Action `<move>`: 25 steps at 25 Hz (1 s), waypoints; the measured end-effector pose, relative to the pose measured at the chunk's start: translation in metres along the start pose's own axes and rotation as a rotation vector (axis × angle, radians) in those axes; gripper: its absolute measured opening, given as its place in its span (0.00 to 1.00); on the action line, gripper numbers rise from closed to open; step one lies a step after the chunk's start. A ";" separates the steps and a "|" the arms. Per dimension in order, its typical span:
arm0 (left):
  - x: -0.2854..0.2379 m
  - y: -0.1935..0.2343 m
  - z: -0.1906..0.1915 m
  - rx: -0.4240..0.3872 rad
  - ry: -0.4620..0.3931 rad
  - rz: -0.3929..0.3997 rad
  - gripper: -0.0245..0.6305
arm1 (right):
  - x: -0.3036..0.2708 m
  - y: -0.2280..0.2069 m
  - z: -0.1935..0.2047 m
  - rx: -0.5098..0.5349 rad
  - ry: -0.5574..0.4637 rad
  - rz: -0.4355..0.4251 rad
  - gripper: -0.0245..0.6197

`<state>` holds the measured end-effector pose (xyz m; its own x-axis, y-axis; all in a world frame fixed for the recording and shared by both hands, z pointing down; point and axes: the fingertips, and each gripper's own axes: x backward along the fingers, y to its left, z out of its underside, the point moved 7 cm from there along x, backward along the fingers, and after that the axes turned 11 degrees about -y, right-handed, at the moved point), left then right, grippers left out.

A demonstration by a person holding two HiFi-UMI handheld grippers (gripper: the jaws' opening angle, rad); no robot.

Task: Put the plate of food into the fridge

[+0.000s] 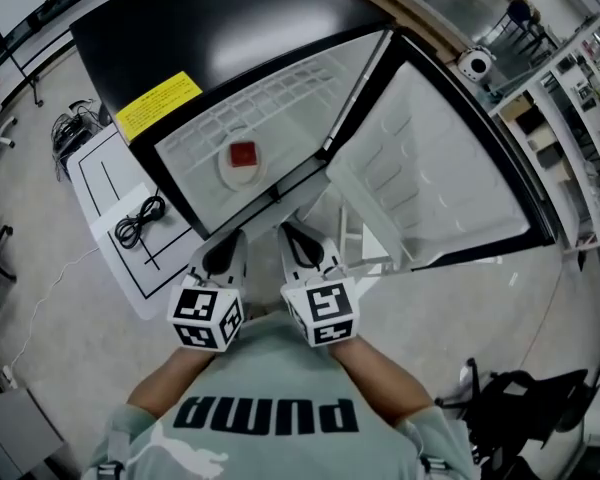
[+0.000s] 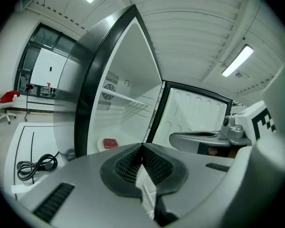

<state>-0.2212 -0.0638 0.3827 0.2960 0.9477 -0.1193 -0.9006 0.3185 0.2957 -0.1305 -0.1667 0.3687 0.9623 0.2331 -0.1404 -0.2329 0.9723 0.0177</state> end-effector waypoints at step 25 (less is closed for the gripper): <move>0.019 -0.118 0.026 -0.072 -0.018 -0.056 0.04 | 0.108 -0.049 0.009 0.011 -0.075 -0.058 0.05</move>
<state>-0.1007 -0.0827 0.3697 0.3516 0.9289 -0.1165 -0.9029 0.3693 0.2201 -0.0143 -0.1891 0.3618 0.9820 0.1767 -0.0672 -0.1756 0.9842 0.0227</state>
